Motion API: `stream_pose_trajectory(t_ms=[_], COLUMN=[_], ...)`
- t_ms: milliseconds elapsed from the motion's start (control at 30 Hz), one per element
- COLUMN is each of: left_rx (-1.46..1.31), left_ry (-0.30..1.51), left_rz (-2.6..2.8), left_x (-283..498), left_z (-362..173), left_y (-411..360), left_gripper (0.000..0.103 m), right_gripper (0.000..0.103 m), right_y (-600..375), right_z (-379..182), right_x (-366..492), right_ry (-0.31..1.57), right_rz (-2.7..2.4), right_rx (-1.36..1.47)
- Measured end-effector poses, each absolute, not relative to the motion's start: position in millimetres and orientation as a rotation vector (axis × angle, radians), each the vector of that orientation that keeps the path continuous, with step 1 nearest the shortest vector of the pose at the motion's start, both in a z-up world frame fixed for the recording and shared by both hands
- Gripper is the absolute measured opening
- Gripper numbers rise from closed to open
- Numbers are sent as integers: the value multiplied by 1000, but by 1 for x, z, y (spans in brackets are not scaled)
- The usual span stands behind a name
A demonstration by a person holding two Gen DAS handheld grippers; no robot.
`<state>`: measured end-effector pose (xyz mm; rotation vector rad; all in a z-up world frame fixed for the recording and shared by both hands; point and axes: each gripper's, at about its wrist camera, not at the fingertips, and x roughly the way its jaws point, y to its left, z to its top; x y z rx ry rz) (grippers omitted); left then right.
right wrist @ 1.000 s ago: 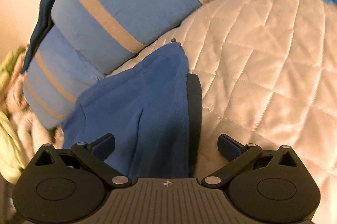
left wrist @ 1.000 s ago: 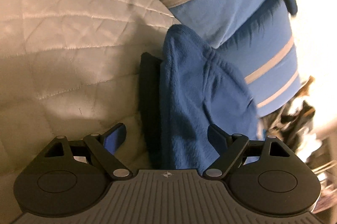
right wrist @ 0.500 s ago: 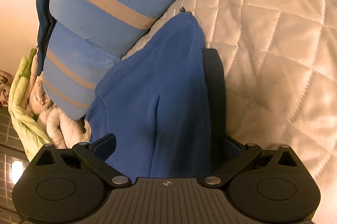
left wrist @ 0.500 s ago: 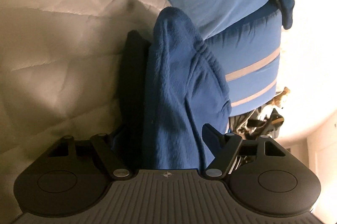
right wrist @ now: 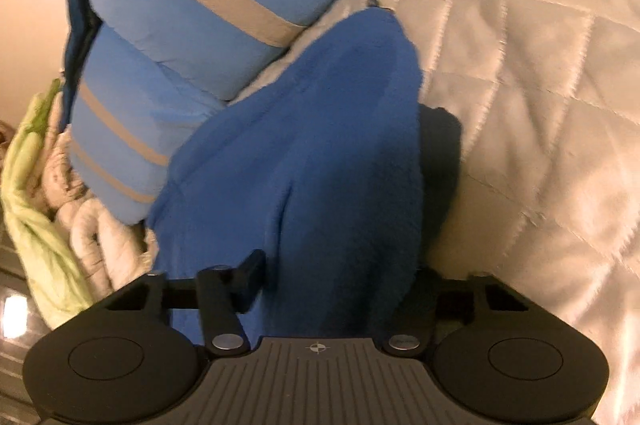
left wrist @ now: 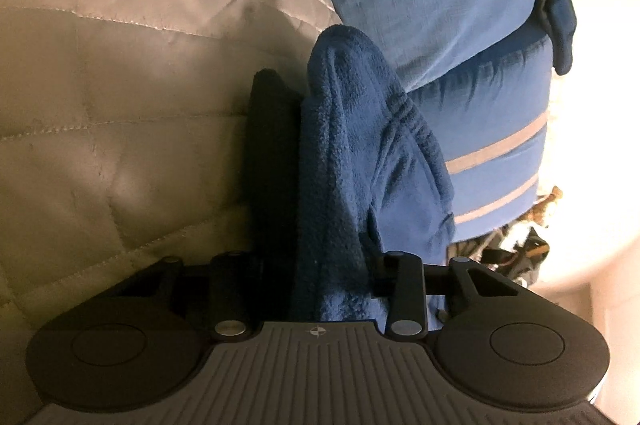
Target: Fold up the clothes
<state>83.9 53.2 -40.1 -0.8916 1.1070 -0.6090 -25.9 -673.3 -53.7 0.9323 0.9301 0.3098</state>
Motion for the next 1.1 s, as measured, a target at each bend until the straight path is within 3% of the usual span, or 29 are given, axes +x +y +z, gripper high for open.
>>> stream_pose_trajectory(t_ms=[167,367,667,1100], left_rx=[-890,-745,-561,-464], left_ry=[1104,1067,979,807], left_rz=[-512,-384,-322,-398], left_x=[76,62,48,25], left_z=[-35,-10,48,148], left_y=[51,32,9,1], left_gripper=[29,23,20,20], right_gripper=[41,33,29,28], right_y=[-657,-621,-587,-579], right_z=[-43,-11,51,139], right_x=[-31,-37,-54,-89], right_ry=[924,886,775,582], right_rz=[201,47,-33,24], right_rx=[882,703,500,450])
